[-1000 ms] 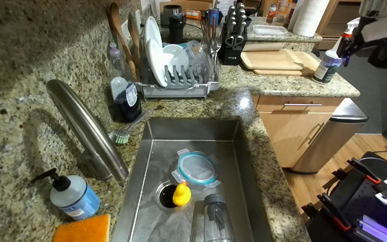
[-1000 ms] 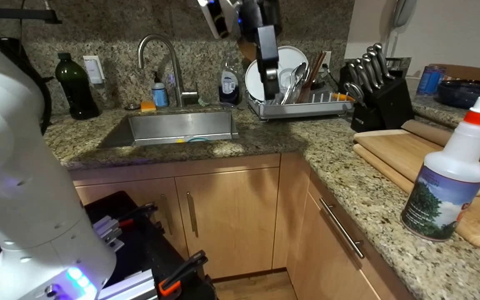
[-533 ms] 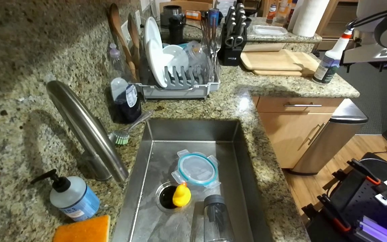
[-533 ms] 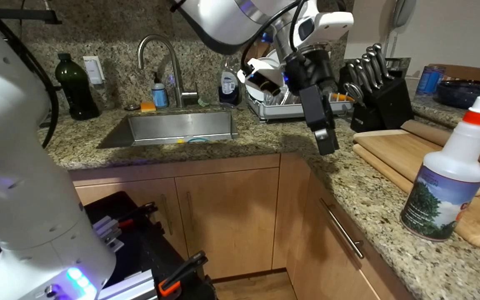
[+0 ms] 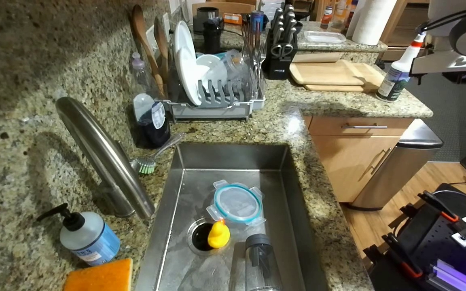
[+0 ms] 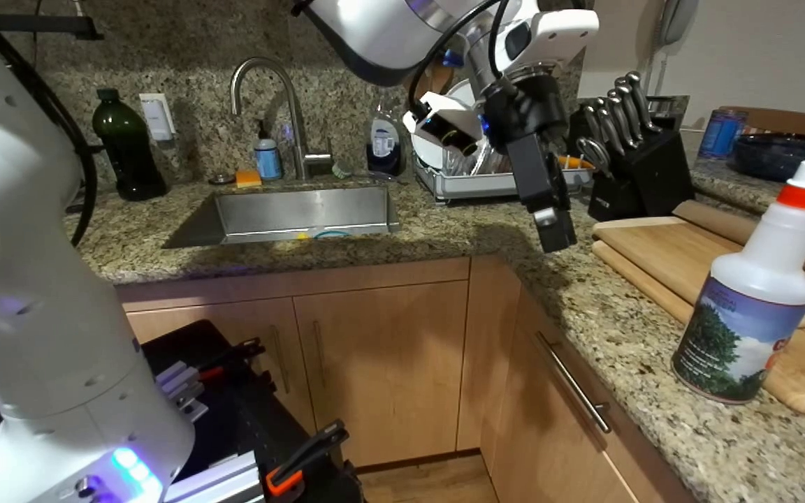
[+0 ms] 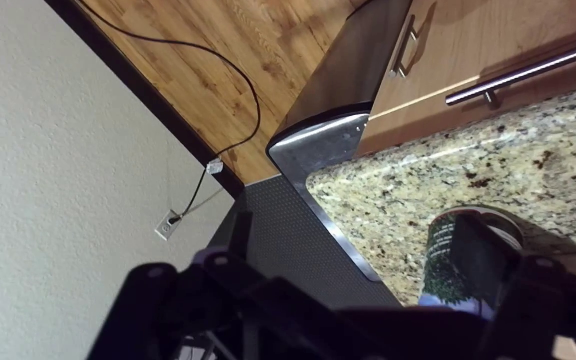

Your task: Move the spray bottle to the left, open the faucet

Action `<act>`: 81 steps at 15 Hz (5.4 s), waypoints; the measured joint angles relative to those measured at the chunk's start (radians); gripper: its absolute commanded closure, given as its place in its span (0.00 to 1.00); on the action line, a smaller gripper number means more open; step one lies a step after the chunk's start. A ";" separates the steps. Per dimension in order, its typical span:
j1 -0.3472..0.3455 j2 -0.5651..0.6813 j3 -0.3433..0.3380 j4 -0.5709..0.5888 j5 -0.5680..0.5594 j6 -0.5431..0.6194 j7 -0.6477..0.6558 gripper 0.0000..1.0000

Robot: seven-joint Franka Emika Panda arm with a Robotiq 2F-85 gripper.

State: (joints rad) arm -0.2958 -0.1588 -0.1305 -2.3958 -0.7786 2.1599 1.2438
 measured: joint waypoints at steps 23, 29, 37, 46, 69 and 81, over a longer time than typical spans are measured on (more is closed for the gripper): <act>0.026 0.259 -0.095 0.195 -0.731 0.091 0.741 0.00; 0.009 0.322 -0.129 0.258 -0.745 0.115 0.757 0.00; -0.054 0.400 -0.150 0.330 -0.598 0.331 0.656 0.00; -0.052 0.361 -0.140 0.320 -0.296 0.318 0.310 0.00; 0.117 0.377 -0.127 0.325 -0.794 0.046 0.763 0.00; 0.129 0.491 -0.053 0.391 -0.924 -0.332 1.016 0.00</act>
State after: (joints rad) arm -0.1672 0.3325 -0.1836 -2.0048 -1.7024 1.8278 2.2598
